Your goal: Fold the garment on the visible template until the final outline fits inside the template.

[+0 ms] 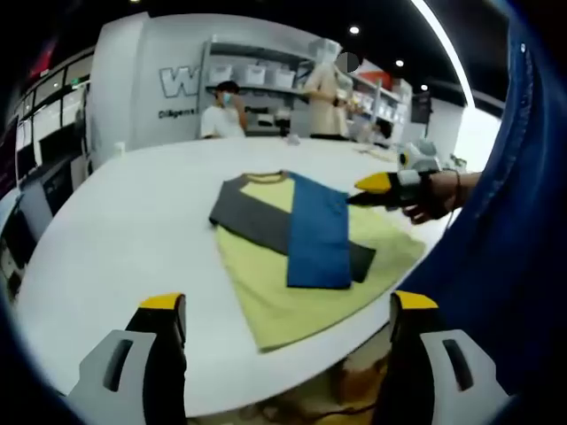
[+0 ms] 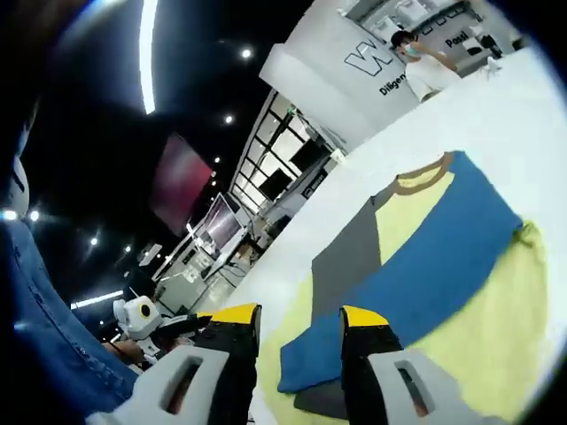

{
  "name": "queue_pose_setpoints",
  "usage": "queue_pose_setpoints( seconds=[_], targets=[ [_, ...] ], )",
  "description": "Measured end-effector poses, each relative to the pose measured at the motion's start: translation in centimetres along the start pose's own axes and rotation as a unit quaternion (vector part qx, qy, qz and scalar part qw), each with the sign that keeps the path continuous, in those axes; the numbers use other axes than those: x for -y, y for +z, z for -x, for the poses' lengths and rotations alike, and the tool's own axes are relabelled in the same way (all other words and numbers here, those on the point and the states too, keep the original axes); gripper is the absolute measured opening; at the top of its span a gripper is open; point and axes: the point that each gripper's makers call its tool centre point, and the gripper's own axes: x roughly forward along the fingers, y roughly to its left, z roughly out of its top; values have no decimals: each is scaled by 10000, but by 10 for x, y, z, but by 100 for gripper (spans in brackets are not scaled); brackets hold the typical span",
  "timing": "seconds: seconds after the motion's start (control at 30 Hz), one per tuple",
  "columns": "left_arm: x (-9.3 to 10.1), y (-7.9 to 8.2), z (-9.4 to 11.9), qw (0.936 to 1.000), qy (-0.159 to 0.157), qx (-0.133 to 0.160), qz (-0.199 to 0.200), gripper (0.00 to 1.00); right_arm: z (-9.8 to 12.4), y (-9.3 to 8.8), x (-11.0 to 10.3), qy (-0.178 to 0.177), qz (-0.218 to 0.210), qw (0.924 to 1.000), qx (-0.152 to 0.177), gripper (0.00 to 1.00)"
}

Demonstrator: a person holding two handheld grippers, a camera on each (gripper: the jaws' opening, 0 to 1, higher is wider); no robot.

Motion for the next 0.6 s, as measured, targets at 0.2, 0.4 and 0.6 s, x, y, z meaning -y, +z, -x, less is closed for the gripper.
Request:
queue_pose_setpoints(
  seconds=[0.2, 0.4, 0.6],
  targets=[
    [-4, -4, -1, 10000, -22, -82, -2, 94, 25, 12, 28, -532, 1076, 9927, -76, 44],
    [-5, -9, -1, 9997, -102, -229, 83, 99, 46, 31, 66, -1094, 1640, 9803, 70, 52],
    [-4, -13, 0, 9991, -158, -368, 159, 99, 59, 36, 85, -1430, 2048, 9683, 17, 55]
  ],
)
